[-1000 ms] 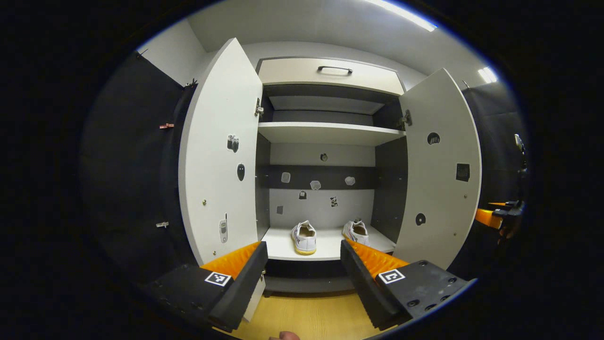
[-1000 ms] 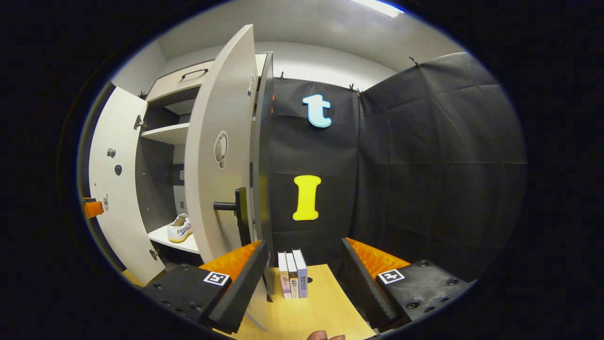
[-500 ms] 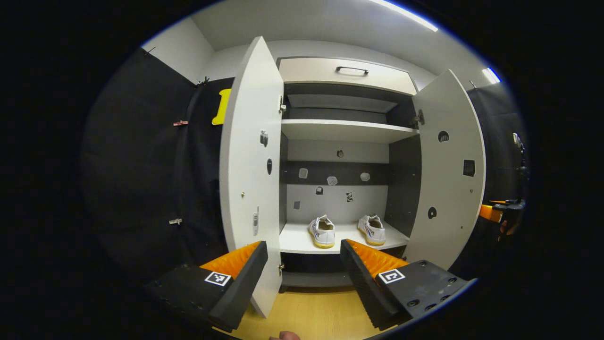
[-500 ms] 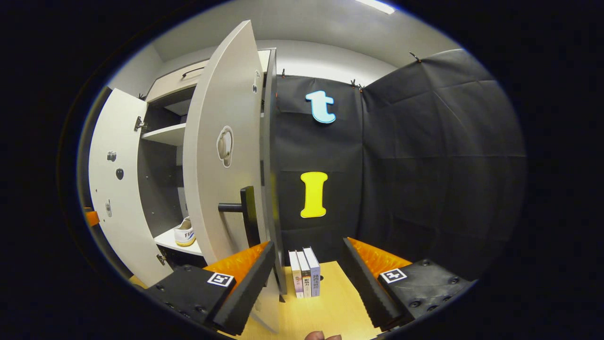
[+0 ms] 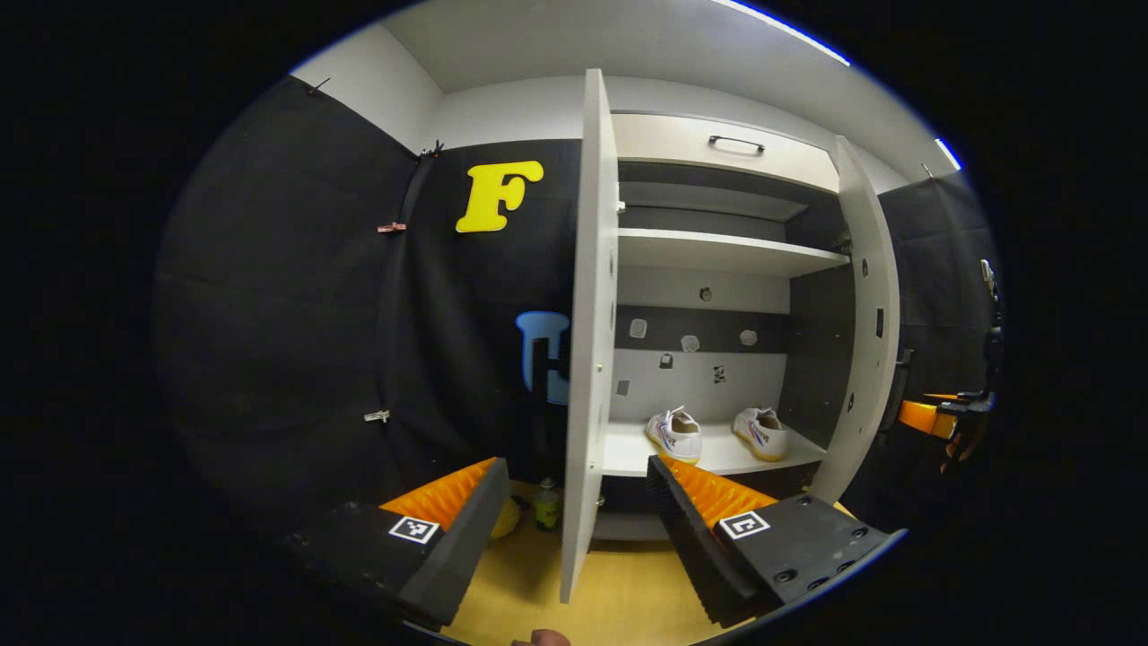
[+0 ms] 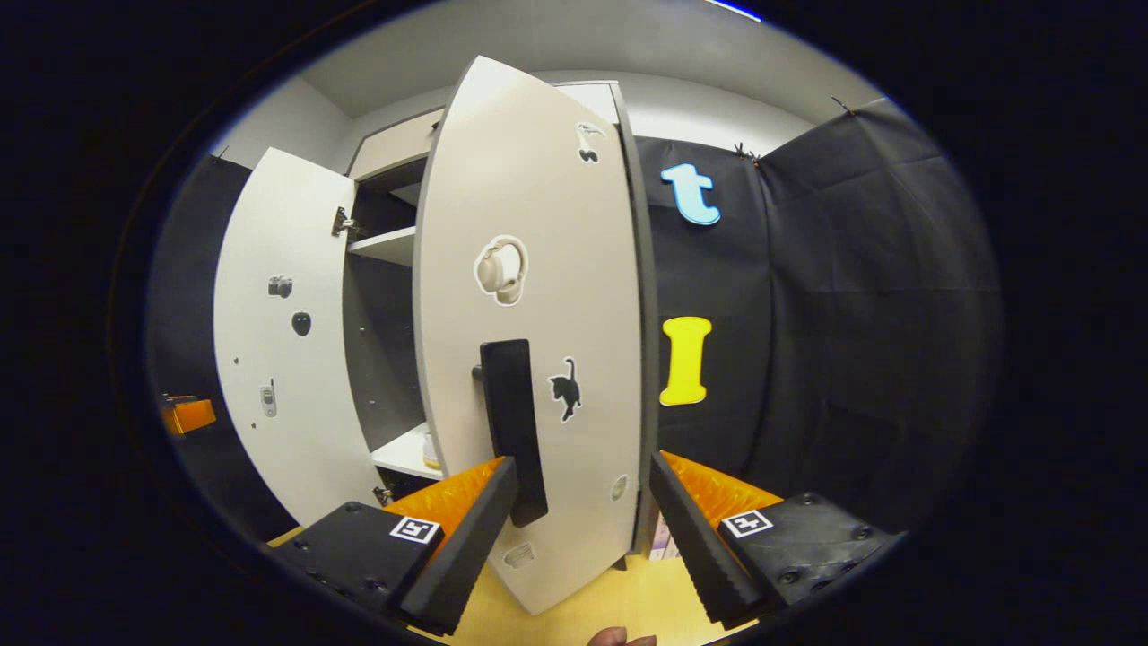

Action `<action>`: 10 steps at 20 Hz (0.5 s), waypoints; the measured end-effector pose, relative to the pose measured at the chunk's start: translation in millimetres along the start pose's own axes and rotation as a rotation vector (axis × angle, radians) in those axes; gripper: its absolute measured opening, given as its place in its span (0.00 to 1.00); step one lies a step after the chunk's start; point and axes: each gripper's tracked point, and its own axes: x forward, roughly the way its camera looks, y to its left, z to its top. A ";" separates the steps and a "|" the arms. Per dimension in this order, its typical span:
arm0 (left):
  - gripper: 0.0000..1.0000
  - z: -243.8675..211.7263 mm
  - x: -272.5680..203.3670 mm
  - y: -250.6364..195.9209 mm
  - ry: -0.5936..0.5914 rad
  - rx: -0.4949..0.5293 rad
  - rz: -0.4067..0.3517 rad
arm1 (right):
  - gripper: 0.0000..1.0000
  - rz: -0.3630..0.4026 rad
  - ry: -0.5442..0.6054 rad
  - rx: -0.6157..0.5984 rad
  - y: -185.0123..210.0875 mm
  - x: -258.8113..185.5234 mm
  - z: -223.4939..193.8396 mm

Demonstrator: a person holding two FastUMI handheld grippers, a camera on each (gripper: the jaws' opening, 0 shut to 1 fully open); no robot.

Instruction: Grab one shoe with the right hand and put it into the shoe cabinet, grab the other shoe with the left hand and put it into the shoe cabinet; then close the right door with the right hand and the left door with the left hand.

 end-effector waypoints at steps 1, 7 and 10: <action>0.97 0.7 1.6 10.5 0.003 0.000 0.013 | 0.99 0.014 -0.001 0.007 12.1 -1.3 0.3; 0.96 4.3 23.5 64.7 -0.001 0.001 0.069 | 0.98 0.083 -0.008 0.000 67.5 -22.2 -0.6; 0.98 2.2 50.8 78.3 -0.006 0.001 0.069 | 0.98 0.098 -0.006 -0.023 82.3 -32.9 -5.0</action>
